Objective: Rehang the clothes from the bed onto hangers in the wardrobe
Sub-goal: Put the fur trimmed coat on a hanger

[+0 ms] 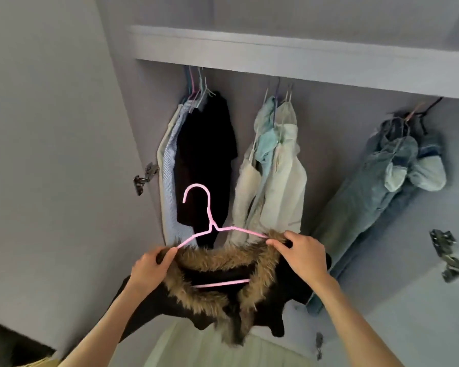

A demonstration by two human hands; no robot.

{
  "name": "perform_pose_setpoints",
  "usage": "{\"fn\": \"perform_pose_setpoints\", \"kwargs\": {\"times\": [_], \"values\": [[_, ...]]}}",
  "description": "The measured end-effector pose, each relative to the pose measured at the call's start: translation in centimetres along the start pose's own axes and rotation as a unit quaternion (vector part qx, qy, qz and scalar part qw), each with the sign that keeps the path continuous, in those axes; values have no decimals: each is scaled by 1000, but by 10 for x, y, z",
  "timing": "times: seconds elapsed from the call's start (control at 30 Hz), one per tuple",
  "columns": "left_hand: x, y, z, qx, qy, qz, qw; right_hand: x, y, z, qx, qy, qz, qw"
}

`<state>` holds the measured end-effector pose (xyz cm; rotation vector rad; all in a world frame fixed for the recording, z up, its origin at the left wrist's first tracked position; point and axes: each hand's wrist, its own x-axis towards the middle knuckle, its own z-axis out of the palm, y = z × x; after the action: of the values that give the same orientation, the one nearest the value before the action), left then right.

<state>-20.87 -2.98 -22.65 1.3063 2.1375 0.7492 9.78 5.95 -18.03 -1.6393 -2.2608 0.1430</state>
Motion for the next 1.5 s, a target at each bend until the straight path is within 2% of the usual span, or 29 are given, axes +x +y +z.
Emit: {"fn": "perform_pose_setpoints", "kwargs": {"times": [0.1, 0.2, 0.43, 0.57, 0.7, 0.83, 1.03, 1.2, 1.3, 1.5], "values": [[36, 15, 13, 26, -94, 31, 995, 8, 17, -5, -40, 0, 29, 999], [60, 28, 26, 35, -108, 38, 993, 11, 25, -4, -45, -20, 73, 996], [93, 48, 25, 63, 3, 108, 992, 24, 7, 6, 55, -98, 211, 971], [136, 66, -9, 114, 93, 155, 977, 50, -6, 22, 198, -158, 272, 928], [182, 91, -37, 221, 126, 196, 947, 72, -29, 33, 317, -148, 314, 883], [222, 117, -52, 261, 144, 219, 929, 100, -55, 35, 347, -104, 310, 879], [256, 125, -57, 208, 138, 189, 950, 143, -97, 38, 409, -32, 283, 867], [263, 118, -58, 159, 183, 207, 948, 181, -129, 28, 417, 29, 228, 880], [269, 113, -60, 140, 185, 203, 951, 206, -144, 20, 410, 74, 203, 886], [273, 104, -61, 132, 186, 212, 950, 240, -166, 16, 414, 107, 168, 888]]}}
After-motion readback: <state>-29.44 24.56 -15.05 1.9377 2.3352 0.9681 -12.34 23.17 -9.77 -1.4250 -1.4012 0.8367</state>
